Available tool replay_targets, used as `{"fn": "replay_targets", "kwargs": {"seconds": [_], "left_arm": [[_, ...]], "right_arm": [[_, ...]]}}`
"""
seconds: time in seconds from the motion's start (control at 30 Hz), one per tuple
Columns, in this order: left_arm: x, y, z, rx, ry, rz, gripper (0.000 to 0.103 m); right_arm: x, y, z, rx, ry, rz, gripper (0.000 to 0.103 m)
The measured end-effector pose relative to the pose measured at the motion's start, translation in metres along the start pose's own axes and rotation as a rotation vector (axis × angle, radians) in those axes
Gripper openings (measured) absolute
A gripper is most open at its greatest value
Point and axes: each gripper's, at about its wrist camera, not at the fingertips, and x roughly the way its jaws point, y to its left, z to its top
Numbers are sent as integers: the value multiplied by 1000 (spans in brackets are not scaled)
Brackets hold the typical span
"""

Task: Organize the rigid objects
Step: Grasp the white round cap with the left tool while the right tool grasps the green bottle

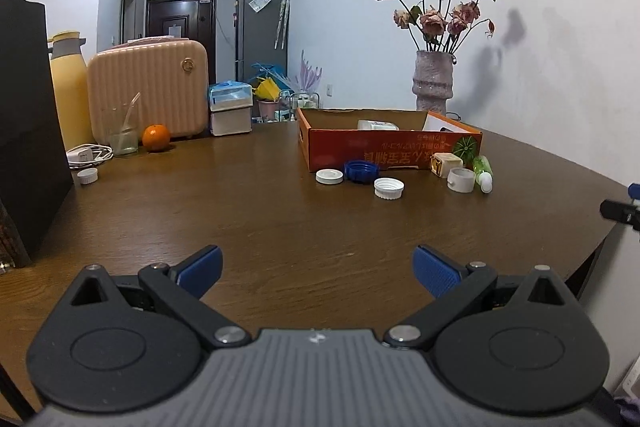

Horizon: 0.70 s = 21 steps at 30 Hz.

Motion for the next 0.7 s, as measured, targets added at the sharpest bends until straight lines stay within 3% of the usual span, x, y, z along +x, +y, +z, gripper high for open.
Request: {"fn": "replay_targets", "kwargs": {"seconds": [0.2, 0.27, 0.37, 0.57, 0.63, 0.7], "left_arm": [[38, 0, 8, 21, 53, 5, 103], [55, 3, 16, 14, 71, -4, 103], [77, 7, 30, 4, 80, -31, 101], [132, 2, 58, 76, 87, -57, 97], [154, -1, 64, 105, 101, -76, 93], [181, -2, 71, 131, 146, -98, 83]], "right_arm": [[31, 14, -1, 8, 74, 27, 101], [44, 16, 0, 0, 98, 24, 94], [65, 17, 6, 6, 125, 33, 91], [109, 13, 24, 12, 155, 46, 84], [125, 10, 31, 13, 157, 51, 83], [140, 9, 38, 11, 155, 60, 83]]}}
